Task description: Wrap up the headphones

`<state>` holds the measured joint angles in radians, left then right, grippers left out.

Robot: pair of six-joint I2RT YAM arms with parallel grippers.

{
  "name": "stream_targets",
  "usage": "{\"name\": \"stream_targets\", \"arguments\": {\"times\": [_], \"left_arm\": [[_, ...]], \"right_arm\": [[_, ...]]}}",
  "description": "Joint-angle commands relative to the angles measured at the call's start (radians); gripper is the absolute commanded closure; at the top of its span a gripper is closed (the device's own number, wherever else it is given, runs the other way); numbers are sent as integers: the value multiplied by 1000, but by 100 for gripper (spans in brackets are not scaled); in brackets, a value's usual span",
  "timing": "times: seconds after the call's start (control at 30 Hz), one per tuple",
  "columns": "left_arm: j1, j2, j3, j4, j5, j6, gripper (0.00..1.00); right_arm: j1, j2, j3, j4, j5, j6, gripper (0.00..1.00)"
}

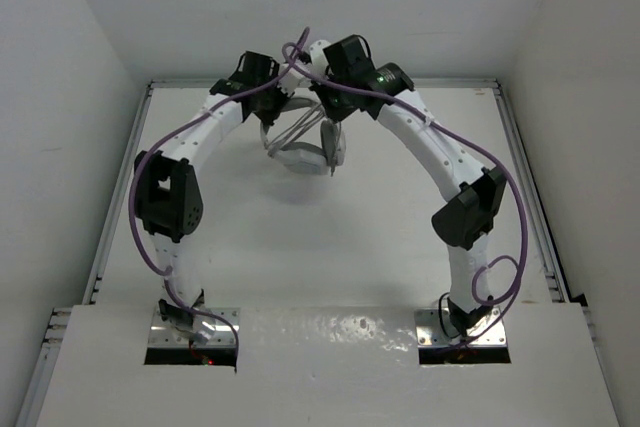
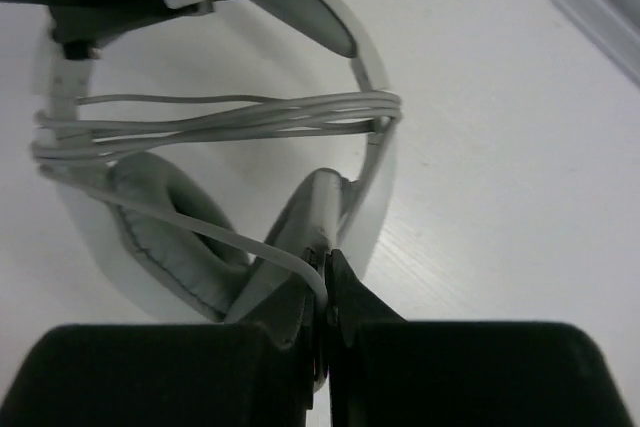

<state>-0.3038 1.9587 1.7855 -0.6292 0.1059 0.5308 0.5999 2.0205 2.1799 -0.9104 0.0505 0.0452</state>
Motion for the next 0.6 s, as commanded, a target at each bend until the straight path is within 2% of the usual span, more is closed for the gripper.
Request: {"name": "stream_targets", "arguments": {"times": [0.0, 0.07, 0.13, 0.17, 0.2, 0.27, 0.37, 0.47, 0.57], "left_arm": [[-24, -50, 6, -66, 29, 167, 100], [-32, -46, 5, -64, 17, 167, 100], [-47, -43, 5, -55, -5, 169, 100], [-50, -43, 5, -49, -14, 167, 100], [-55, -40, 6, -37, -32, 161, 100], [-55, -35, 9, -8, -60, 150, 100], [-55, -27, 18, 45, -164, 133, 100], [-55, -23, 34, 69, -193, 152, 100], [-55, -23, 49, 60, -176, 190, 100]], "right_arm": [[-14, -62, 69, 76, 314, -229, 100], [-6, -75, 75, 106, 368, -260, 100], [29, -82, 70, 123, 476, -355, 100], [44, -83, 64, 126, 477, -396, 100], [72, -98, 25, 143, 559, -472, 100], [95, -121, -15, 143, 623, -537, 100], [152, -152, -11, 88, 597, -521, 100], [192, -171, -2, 62, 591, -495, 100], [193, -175, -69, 125, 722, -565, 100]]}}
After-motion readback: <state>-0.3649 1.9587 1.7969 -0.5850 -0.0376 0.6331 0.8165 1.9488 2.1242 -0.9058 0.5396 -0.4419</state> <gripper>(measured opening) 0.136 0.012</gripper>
